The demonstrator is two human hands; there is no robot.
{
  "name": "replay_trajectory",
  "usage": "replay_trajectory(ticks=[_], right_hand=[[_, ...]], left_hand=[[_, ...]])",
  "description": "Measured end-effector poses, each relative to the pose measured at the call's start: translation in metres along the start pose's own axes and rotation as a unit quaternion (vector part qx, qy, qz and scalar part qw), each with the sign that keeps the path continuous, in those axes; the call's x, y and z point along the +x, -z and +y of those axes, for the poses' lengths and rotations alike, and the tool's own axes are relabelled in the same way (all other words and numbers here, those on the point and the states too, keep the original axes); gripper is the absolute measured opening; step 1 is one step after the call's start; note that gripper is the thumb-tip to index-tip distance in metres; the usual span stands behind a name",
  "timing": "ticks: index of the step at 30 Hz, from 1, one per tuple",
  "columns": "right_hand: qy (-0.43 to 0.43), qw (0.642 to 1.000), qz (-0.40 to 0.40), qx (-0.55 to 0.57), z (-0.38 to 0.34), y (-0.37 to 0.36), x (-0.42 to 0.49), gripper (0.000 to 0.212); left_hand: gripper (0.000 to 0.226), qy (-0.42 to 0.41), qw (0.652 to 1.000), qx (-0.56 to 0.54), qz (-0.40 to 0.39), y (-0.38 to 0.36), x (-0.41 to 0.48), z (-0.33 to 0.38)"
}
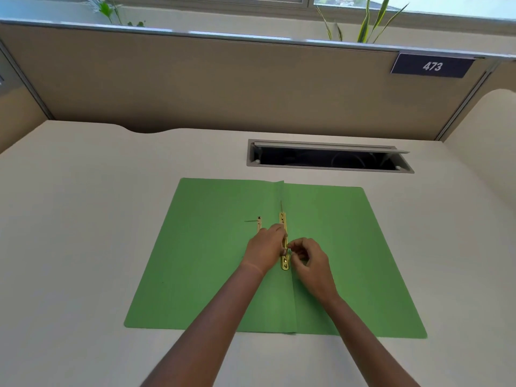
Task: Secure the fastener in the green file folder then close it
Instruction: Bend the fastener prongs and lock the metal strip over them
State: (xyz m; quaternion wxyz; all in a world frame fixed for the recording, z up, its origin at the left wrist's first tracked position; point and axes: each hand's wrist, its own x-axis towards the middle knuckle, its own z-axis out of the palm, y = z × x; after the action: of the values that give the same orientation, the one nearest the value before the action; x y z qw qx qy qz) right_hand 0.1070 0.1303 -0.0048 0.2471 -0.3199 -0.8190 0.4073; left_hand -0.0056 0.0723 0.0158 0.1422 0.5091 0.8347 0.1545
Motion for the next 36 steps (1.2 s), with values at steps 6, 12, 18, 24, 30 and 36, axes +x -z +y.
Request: replay_trajectory(ticks=[6,12,18,24,30,36], right_hand=[[0.047,0.998,-0.024,-0.043,-0.007,0.004,-0.006,0.009],[0.096,0.986,-0.024,-0.135,-0.003,0.009,-0.019,0.011],[0.106,0.971,-0.002,-0.215,-0.005,0.000,-0.033,0.017],[0.034,0.976,0.025,-0.212,-0.019,-0.016,-0.039,0.024],[-0.022,0.967,0.040,-0.250,-0.035,-0.029,-0.047,0.024],[0.054,0.941,0.047,-0.329,-0.045,-0.024,-0.054,0.030]], left_hand=[[0.028,-0.001,1.000,-0.004,0.004,0.000,-0.001,0.000],[0.033,0.006,1.000,-0.015,-0.011,0.000,0.001,0.001],[0.035,0.007,1.000,-0.024,-0.002,-0.003,0.001,-0.001],[0.036,0.009,1.000,-0.025,-0.005,-0.004,0.002,-0.002],[0.034,0.010,0.999,-0.030,0.003,-0.006,0.002,-0.002],[0.034,0.010,0.999,-0.045,0.003,-0.007,0.004,-0.004]])
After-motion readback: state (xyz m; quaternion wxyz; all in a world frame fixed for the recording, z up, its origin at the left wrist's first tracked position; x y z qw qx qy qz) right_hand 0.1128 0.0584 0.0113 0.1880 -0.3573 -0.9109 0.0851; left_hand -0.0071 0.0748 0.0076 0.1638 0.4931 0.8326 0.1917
